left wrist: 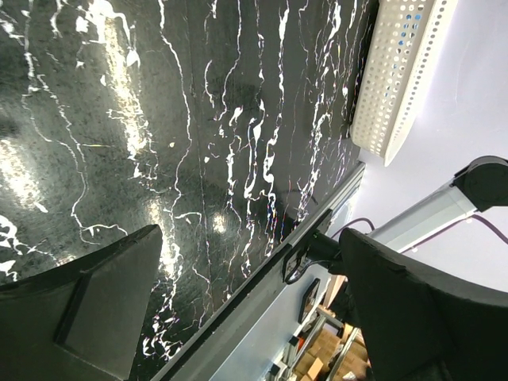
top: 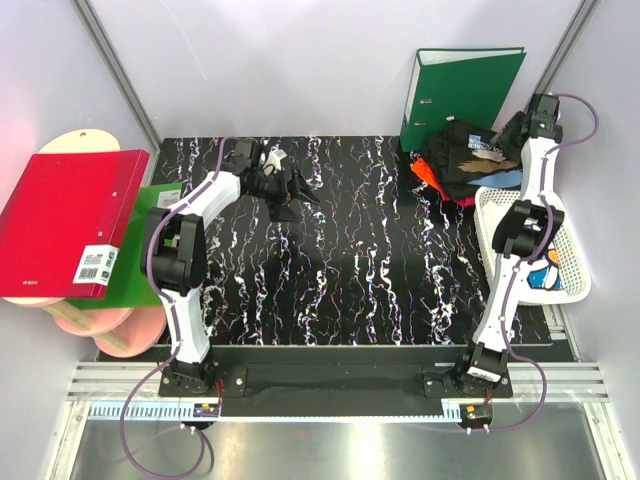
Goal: Fold and stack the t-shirts
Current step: Put the neatly folded tshirt into the corner of the board with the right arm
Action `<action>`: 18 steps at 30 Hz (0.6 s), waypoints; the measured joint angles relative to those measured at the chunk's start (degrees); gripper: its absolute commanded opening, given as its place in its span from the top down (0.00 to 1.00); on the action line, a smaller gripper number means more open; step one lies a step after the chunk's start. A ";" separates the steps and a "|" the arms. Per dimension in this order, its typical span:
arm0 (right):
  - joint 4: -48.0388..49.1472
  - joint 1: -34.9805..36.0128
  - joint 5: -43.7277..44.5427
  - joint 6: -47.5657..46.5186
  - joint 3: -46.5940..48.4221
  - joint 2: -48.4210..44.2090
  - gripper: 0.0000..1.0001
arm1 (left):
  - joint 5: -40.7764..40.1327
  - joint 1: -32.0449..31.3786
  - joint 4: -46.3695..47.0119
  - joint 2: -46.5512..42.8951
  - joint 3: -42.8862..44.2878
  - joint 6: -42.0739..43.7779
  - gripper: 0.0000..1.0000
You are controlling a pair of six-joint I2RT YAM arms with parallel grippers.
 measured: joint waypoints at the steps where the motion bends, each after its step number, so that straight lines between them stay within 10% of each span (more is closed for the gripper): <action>1: -0.02 -0.02 -0.92 -0.28 -0.26 -0.55 0.20 | -0.04 -0.17 -0.02 0.00 0.07 0.09 0.01; 3: -0.39 0.17 -2.75 -0.59 -1.05 -2.73 0.01 | -0.24 -0.57 -0.04 0.00 0.20 0.37 0.01; 18: 8.17 26.58 -17.03 -2.75 -32.48 -34.73 0.00 | -0.59 -1.60 -0.24 -0.02 1.88 2.03 0.01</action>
